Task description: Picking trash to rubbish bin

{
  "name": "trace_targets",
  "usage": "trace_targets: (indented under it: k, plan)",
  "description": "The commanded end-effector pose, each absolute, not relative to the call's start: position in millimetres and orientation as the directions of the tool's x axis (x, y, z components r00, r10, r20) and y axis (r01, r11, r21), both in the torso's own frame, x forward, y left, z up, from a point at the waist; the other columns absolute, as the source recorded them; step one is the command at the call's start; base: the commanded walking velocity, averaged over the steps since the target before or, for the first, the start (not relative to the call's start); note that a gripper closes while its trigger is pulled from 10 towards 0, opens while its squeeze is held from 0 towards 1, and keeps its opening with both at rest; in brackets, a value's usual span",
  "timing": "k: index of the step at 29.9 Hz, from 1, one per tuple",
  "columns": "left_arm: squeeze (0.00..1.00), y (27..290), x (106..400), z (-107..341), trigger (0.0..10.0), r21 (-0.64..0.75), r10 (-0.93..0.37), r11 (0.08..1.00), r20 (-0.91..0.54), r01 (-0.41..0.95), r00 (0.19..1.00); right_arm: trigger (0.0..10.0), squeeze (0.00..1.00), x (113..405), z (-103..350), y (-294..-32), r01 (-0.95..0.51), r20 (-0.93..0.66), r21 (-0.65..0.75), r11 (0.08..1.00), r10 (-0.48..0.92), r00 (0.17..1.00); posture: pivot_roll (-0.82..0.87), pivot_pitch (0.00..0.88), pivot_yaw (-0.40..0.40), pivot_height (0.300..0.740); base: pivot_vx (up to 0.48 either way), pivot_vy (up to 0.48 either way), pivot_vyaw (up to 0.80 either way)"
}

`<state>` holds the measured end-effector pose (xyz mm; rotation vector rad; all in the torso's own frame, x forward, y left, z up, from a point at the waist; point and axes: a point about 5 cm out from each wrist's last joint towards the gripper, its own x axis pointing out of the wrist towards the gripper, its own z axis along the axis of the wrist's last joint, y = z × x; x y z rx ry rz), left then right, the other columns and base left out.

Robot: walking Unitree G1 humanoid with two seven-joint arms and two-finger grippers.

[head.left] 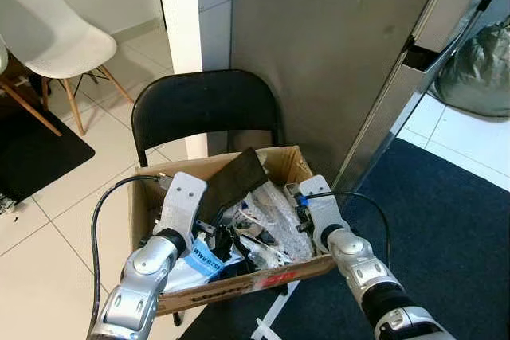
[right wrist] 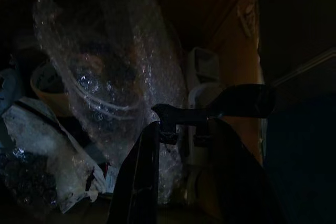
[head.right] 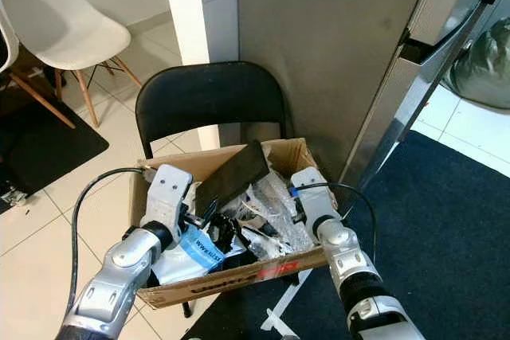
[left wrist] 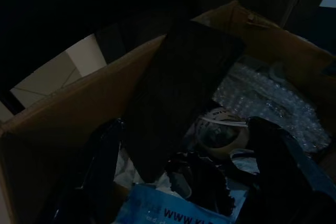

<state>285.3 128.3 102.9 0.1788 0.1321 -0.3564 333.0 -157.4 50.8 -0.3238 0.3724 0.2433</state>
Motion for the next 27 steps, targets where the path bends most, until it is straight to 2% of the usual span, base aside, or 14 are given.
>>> trace_targets:
  k: [1,6,7,8,9,12,15,17,18,19,20,22,27]
  plan:
    - [0.00,128.7,281.2,98.3,10.0,0.159,-0.343,0.914,-0.188,0.373,0.920,10.0,1.00,331.5,47.2,-161.5,-0.279,-0.411,-0.255,0.926,0.157,0.898,0.05,0.158,-0.024,0.740,0.000,0.000,0.00]
    - [0.00,127.4,280.7,97.9,10.0,0.156,-0.339,0.916,-0.189,0.369,0.921,10.0,1.00,332.2,47.6,-164.9,-0.241,-0.399,-0.292,0.926,0.111,0.910,0.05,0.158,-0.025,0.740,0.000,0.000,0.00]
    - [0.00,127.3,280.4,97.9,10.0,0.154,-0.338,0.917,-0.189,0.368,0.922,10.0,0.96,332.6,48.1,-165.4,-0.235,-0.394,-0.299,0.925,0.105,0.913,0.05,0.160,-0.027,0.740,0.000,0.000,0.00]
    - [0.00,127.3,280.4,97.9,10.0,0.154,-0.338,0.917,-0.189,0.368,0.922,10.0,0.96,332.6,48.1,-165.4,-0.235,-0.394,-0.299,0.925,0.105,0.913,0.05,0.160,-0.027,0.740,0.000,0.000,0.00]
    - [0.00,127.3,280.2,98.0,10.0,0.154,-0.334,0.919,-0.187,0.363,0.924,10.0,0.00,333.5,49.9,-165.6,-0.226,-0.383,-0.294,0.929,0.102,0.918,0.05,0.163,-0.028,0.740,0.000,0.000,0.00]
    - [0.00,130.6,282.2,101.8,10.0,0.150,-0.279,0.941,-0.160,0.303,0.947,10.0,0.00,339.7,65.7,-167.3,-0.165,-0.281,-0.241,0.956,0.094,0.955,0.05,0.163,-0.028,0.740,0.000,0.000,0.00]
    - [0.00,142.7,289.2,116.3,10.0,0.090,-0.143,0.985,-0.058,0.148,0.988,10.0,0.00,344.7,91.7,-172.7,-0.068,-0.102,-0.113,0.991,0.057,0.993,0.05,0.166,-0.028,0.740,0.000,0.000,0.00]
    - [0.00,148.7,291.4,124.9,10.0,0.050,-0.081,0.995,0.002,0.081,0.997,10.0,0.00,344.8,100.7,-176.9,-0.025,-0.045,-0.032,0.999,0.024,0.999,0.05,0.166,-0.028,0.740,0.000,0.000,0.00]
    - [0.00,148.7,291.4,124.9,10.0,0.050,-0.081,0.995,0.002,0.081,0.997,10.0,0.00,344.8,100.7,-176.9,-0.025,-0.045,-0.032,0.999,0.024,0.999,0.05,0.166,-0.028,0.740,0.000,0.000,0.00]
    - [0.00,151.8,292.4,128.2,10.0,0.022,-0.052,0.998,0.018,0.052,0.998,10.0,0.00,343.7,105.2,-178.3,-0.012,-0.020,0.050,0.999,0.013,1.000,0.04,0.163,-0.025,0.740,0.000,0.000,0.00]
    - [0.00,151.8,292.4,128.2,10.0,0.022,-0.052,0.998,0.018,0.052,0.998,10.0,0.00,343.7,105.2,-178.3,-0.012,-0.020,0.050,0.999,0.013,1.000,0.04,0.163,-0.025,0.740,0.000,0.000,0.00]
    - [0.00,155.4,293.6,130.7,10.0,-0.002,-0.028,1.000,0.027,0.028,0.999,10.0,0.00,339.6,112.6,-177.2,-0.030,0.032,0.143,0.989,0.025,0.999,0.04,0.163,-0.022,0.740,0.000,0.000,0.00]
    - [0.00,153.7,293.6,132.2,10.0,-0.017,-0.030,0.999,0.035,0.030,0.999,10.0,0.00,331.0,118.4,-168.4,-0.087,0.097,0.116,0.989,0.076,0.992,0.04,0.159,-0.015,0.740,0.000,0.000,0.00]
